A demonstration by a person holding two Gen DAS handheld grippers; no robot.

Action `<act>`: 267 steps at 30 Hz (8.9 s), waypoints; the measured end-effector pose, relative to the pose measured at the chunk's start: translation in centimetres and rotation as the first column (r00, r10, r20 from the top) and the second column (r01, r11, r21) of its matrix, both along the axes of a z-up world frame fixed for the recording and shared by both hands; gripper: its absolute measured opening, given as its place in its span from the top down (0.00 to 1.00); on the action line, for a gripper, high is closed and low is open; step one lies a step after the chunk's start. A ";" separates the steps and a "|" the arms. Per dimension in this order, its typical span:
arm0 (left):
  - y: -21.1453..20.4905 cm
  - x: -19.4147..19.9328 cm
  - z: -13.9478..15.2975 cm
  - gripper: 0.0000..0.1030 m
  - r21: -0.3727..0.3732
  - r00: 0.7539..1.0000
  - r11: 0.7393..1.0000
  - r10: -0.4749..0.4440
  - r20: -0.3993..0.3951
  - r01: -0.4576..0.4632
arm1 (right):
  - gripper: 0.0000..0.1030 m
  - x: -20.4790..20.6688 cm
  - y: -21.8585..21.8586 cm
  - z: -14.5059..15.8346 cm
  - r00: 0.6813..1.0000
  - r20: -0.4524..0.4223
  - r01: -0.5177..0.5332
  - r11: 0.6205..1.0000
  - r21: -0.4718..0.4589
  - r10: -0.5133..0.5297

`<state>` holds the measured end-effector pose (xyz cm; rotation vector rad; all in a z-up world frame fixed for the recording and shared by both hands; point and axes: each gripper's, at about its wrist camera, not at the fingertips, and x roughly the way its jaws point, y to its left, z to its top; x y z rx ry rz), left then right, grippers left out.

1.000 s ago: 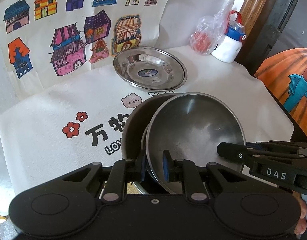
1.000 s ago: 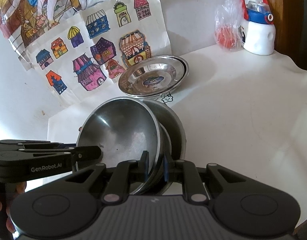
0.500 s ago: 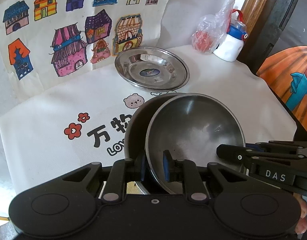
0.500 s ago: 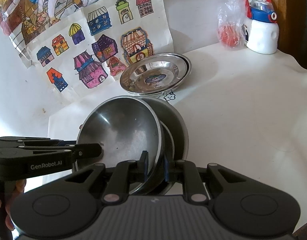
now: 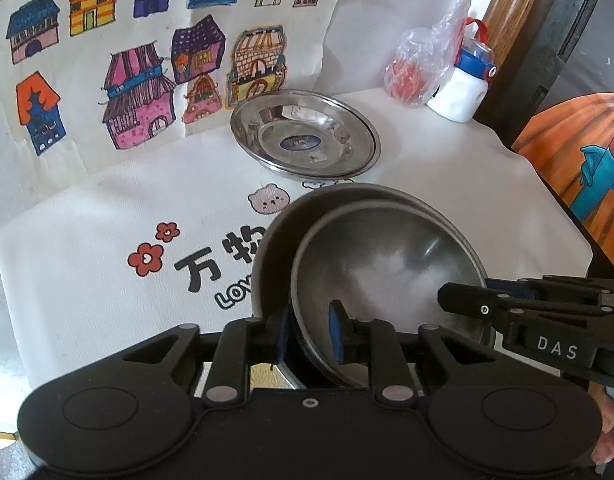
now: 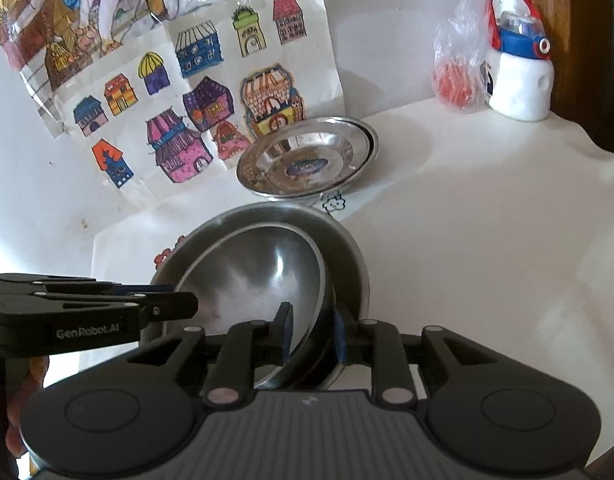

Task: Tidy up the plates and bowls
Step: 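Open both grippers to release the small bowl inside the nested bowls, then move both grippers to the rim of the nested bowl stack and close on it, then lift the nested bowl stack with both grippers and lower it onto the plate stack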

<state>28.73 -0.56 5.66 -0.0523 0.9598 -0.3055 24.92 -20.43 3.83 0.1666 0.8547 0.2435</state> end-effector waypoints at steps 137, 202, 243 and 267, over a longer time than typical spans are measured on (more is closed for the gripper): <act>5.5 -1.6 -4.8 0.86 -0.410 0.952 0.885 0.288 0.107 -0.222 | 0.88 -6.2 -2.9 -4.9 0.900 0.203 0.309 0.893 0.327 -0.385; 2.8 1.2 -0.2 0.95 -0.367 0.930 0.899 0.320 0.179 -0.239 | 0.91 0.1 -6.0 -1.5 0.922 0.196 0.244 0.896 0.371 -0.332; 3.2 14.9 -0.3 0.96 -0.298 0.897 0.889 0.408 0.170 -0.348 | 0.91 16.0 -4.2 -1.1 0.953 0.169 0.193 0.936 0.296 -0.250; 3.1 16.3 -0.7 0.96 -0.272 0.893 0.888 0.422 0.155 -0.371 | 0.91 17.4 -3.9 -1.7 0.956 0.155 0.194 0.933 0.303 -0.249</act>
